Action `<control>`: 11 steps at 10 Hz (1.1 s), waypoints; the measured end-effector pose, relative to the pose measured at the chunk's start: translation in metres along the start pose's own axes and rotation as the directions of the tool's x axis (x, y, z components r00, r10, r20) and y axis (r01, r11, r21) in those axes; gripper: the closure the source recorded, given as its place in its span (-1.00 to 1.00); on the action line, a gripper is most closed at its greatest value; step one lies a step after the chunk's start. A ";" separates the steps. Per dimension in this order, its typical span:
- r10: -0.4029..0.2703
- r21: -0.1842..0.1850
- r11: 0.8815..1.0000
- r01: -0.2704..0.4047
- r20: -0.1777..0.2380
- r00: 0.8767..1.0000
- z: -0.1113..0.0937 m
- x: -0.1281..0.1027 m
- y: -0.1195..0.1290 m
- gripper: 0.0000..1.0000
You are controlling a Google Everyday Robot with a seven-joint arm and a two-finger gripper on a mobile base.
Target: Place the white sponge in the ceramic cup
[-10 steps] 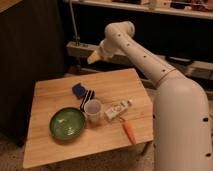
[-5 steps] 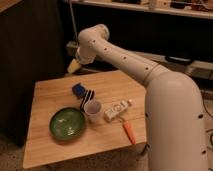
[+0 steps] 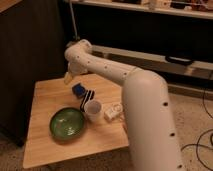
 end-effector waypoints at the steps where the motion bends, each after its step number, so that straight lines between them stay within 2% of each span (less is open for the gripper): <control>1: -0.018 -0.008 1.000 0.018 0.019 1.000 0.013 0.007 -0.001 -0.60; 2: -0.034 -0.018 0.999 0.035 0.051 0.998 0.027 0.006 0.003 -0.60; 5: -0.036 0.012 0.999 0.034 0.118 0.992 0.061 -0.013 0.001 -0.60; 9: -0.021 0.073 0.997 0.009 0.162 0.987 0.088 -0.038 0.000 -0.60; 11: -0.026 0.080 0.997 0.011 0.189 0.982 0.103 -0.048 -0.004 -0.60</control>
